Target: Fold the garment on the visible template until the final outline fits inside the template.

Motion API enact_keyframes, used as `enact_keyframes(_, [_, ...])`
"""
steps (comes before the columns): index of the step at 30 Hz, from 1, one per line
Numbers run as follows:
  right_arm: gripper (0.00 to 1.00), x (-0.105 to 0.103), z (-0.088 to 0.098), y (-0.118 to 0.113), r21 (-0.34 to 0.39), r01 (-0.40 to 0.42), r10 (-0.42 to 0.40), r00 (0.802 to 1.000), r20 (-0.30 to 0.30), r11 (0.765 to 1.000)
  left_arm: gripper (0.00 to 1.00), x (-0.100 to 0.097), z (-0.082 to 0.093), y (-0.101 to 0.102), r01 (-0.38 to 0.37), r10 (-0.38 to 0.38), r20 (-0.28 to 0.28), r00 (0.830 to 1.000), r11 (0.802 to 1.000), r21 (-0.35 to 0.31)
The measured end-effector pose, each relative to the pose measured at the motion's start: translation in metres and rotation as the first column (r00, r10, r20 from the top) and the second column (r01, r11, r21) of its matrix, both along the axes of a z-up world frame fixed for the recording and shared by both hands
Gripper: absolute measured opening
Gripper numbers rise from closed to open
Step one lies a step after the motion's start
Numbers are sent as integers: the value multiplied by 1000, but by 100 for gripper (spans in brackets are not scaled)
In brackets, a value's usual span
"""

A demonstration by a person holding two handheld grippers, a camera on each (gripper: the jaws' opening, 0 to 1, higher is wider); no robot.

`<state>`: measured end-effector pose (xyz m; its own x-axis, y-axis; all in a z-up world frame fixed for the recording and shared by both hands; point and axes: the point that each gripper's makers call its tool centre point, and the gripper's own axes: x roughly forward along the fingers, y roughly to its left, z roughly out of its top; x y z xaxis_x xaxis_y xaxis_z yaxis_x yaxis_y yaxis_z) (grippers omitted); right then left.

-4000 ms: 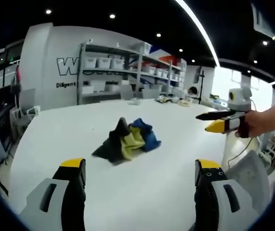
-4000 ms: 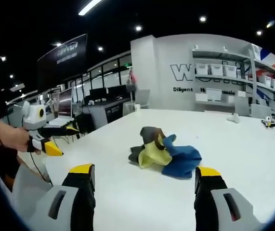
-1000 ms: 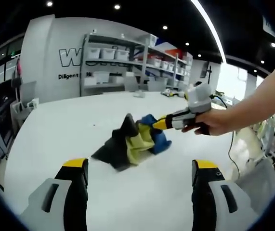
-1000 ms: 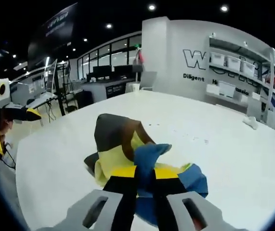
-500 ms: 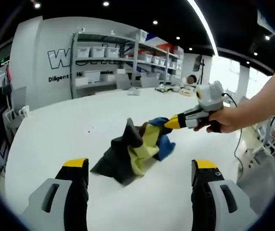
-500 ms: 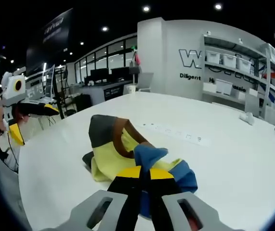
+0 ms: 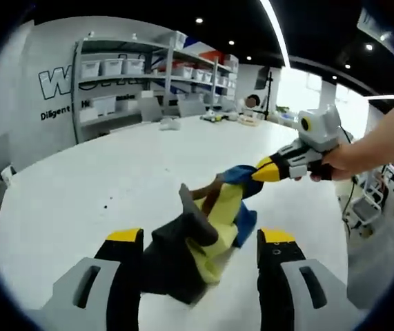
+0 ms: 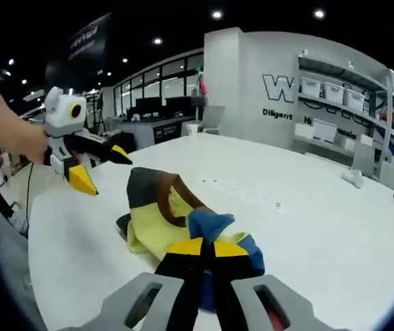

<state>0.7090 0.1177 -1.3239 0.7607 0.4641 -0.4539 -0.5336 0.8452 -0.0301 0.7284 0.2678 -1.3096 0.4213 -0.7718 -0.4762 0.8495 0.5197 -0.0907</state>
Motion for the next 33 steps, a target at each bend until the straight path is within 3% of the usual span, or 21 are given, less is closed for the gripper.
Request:
enact_keyframes(9, [0, -5, -2, -10, -93, -76, 78, 997, 17, 993, 43, 23, -21, -15, 83, -81, -35, 996, 994, 68])
enact_keyframes(18, [0, -7, -2, -13, -126, -117, 121, 992, 26, 985, 10, 24, -36, -17, 123, -114, -102, 988, 988, 90])
enact_keyframes(22, [0, -6, -1, -17, -116, -105, 109, 994, 26, 988, 8, 14, -29, -12, 141, -133, -102, 986, 987, 79])
enact_keyframes(25, [0, -6, -1, -21, -124, -90, 94, 995, 28, 988, 8, 2, -14, -5, 195, -197, 4, 980, 973, 124])
enact_keyframes(28, [0, -9, -2, -24, -122, -75, 78, 997, 23, 990, 7, -20, -2, 1, 243, -264, 108, 959, 954, 176])
enact_keyframes(30, [0, -12, -3, -24, -123, -74, 77, 997, 19, 990, 7, -33, -1, 8, 245, -281, 156, 947, 946, 214])
enact_keyframes(32, [0, -15, -4, -25, -125, -72, 75, 997, 17, 990, 7, -45, -2, 16, 239, -302, 231, 925, 934, 264])
enact_keyframes(33, [0, -17, -5, -26, -128, -70, 72, 997, 12, 989, 7, -53, -5, 19, 235, -296, 225, 928, 936, 263])
